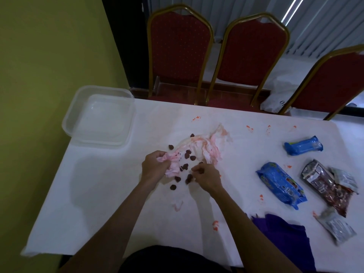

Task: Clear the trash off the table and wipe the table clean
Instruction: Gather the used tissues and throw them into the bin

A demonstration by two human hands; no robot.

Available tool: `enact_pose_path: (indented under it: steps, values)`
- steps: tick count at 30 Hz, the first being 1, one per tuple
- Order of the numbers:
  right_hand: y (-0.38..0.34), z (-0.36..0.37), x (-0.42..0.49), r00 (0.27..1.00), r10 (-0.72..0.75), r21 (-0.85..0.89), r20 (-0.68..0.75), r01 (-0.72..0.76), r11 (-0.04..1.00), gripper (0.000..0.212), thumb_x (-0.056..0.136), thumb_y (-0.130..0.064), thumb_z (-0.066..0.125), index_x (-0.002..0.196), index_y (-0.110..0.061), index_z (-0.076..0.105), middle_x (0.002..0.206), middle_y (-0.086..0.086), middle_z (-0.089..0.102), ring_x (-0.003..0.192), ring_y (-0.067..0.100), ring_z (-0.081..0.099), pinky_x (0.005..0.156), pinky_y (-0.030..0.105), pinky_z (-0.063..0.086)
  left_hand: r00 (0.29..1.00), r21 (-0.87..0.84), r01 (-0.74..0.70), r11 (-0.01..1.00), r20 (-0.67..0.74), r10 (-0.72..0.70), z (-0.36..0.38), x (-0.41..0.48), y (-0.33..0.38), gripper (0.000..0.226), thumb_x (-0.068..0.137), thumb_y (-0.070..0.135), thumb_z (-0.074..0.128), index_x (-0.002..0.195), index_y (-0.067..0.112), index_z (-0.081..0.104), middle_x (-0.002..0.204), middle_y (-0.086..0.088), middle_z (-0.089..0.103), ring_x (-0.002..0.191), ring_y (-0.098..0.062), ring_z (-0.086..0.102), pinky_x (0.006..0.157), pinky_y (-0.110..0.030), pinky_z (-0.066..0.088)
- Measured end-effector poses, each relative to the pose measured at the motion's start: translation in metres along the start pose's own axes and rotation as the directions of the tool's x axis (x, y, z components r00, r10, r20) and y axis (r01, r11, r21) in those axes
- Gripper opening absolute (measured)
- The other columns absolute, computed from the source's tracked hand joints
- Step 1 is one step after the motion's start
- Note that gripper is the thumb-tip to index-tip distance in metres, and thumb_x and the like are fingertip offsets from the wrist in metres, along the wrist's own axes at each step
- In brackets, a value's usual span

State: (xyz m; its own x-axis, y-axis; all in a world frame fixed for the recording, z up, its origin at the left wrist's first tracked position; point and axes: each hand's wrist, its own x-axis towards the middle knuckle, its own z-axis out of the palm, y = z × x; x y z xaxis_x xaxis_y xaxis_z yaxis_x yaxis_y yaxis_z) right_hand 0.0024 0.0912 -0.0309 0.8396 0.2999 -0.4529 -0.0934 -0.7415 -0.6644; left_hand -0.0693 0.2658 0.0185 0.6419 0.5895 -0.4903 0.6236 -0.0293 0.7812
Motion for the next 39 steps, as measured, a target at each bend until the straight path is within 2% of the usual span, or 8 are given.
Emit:
enact_pose_path:
  steps: [6,12,17,22,28,33,36,39]
  values:
    - [-0.015,-0.005,0.014,0.96,-0.004,-0.041,-0.282,-0.008,0.999,0.019,0.09,-0.013,0.067,0.109,-0.016,0.067,0.114,0.002,0.067,0.083,0.007,0.06,0.072,0.011,0.041,0.999,-0.059,0.007,0.998,-0.053,-0.01,-0.007,0.004,-0.003,0.019,0.081,0.011,0.071,0.097,0.02,0.073,0.09,0.002,0.072,0.073,-0.011,0.066,0.057,-0.021,0.047]
    - [-0.026,-0.023,0.044,0.947,-0.02,-0.322,-0.321,-0.089,0.943,0.057,0.085,-0.028,0.072,0.132,-0.017,0.042,0.132,0.01,0.041,0.095,0.027,0.063,0.08,0.038,0.057,0.998,-0.054,-0.053,0.997,-0.038,0.051,-0.01,0.014,-0.004,0.021,0.078,0.018,0.07,0.097,0.027,0.073,0.091,0.007,0.074,0.084,-0.016,0.071,0.072,-0.034,0.059]
    - [-0.013,-0.03,0.061,0.97,-0.013,-0.476,-0.244,-0.108,0.873,0.029,0.09,-0.023,0.056,0.117,-0.014,0.053,0.107,0.008,0.062,0.099,0.03,0.062,0.087,0.038,0.045,0.996,-0.09,-0.078,0.993,0.027,0.081,0.002,0.015,0.006,0.023,0.078,0.014,0.068,0.094,0.03,0.073,0.091,0.007,0.075,0.086,-0.018,0.071,0.074,-0.037,0.059]
    - [0.003,-0.034,0.056,0.97,0.007,-0.286,-0.243,-0.078,0.955,0.012,0.09,-0.025,0.055,0.094,-0.018,0.062,0.087,0.002,0.068,0.083,0.026,0.065,0.08,0.038,0.053,0.99,-0.098,-0.114,0.989,0.069,0.121,0.021,0.015,0.024,0.025,0.079,0.013,0.067,0.085,0.037,0.069,0.088,0.011,0.073,0.083,-0.015,0.07,0.071,-0.031,0.057]
    - [-0.009,-0.045,0.033,0.927,-0.072,-0.066,-0.368,0.051,0.997,0.017,0.093,-0.034,0.058,0.092,-0.019,0.065,0.076,-0.008,0.064,0.068,0.014,0.062,0.062,0.03,0.052,0.979,-0.051,-0.141,0.989,0.142,0.147,0.046,0.017,0.028,0.018,0.091,0.027,0.062,0.106,0.027,0.071,0.097,0.004,0.074,0.089,-0.017,0.071,0.078,-0.038,0.061]
    - [-0.04,-0.036,-0.011,0.9,-0.262,-0.178,-0.349,0.211,0.961,0.024,0.095,-0.029,0.06,0.11,-0.014,0.071,0.105,0.004,0.067,0.085,0.016,0.059,0.073,0.029,0.053,0.944,-0.2,-0.007,0.98,0.323,0.073,0.062,0.007,0.048,0.03,0.094,0.048,0.061,0.103,0.021,0.073,0.087,0.003,0.076,0.075,-0.012,0.073,0.057,-0.025,0.056]
    - [-0.045,-0.024,-0.023,0.933,-0.261,-0.077,-0.246,0.25,0.965,0.031,0.097,-0.028,0.06,0.122,-0.013,0.068,0.129,0.001,0.057,0.095,0.01,0.056,0.079,0.018,0.053,0.938,-0.235,0.105,0.966,0.347,-0.017,0.062,0.012,0.049,0.024,0.094,0.031,0.065,0.107,0.01,0.07,0.088,-0.007,0.073,0.066,-0.015,0.067,0.044,-0.02,0.047]
    - [-0.043,-0.022,-0.021,0.945,-0.27,-0.041,-0.187,0.267,0.963,0.034,0.093,-0.041,0.063,0.118,-0.02,0.07,0.133,-0.001,0.054,0.108,0.013,0.057,0.09,0.029,0.055,0.929,-0.253,0.186,0.949,0.359,-0.086,0.054,0.022,0.041,0.022,0.088,0.014,0.069,0.108,0.008,0.069,0.098,-0.016,0.074,0.076,-0.027,0.071,0.053,-0.028,0.052]
